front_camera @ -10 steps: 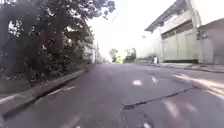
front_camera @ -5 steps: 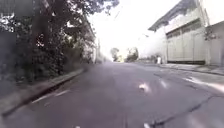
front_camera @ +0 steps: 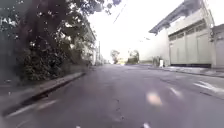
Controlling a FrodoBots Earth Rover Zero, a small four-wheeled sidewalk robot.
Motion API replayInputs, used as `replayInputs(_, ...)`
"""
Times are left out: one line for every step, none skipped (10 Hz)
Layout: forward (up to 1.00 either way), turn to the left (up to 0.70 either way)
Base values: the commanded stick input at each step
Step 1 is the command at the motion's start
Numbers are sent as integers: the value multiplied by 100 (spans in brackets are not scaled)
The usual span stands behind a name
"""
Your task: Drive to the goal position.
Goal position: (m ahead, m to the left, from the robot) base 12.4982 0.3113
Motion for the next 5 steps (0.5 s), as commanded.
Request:
replayInputs(100,0)
replayInputs(100,0)
replayInputs(100,0)
replayInputs(100,0)
replayInputs(100,0)
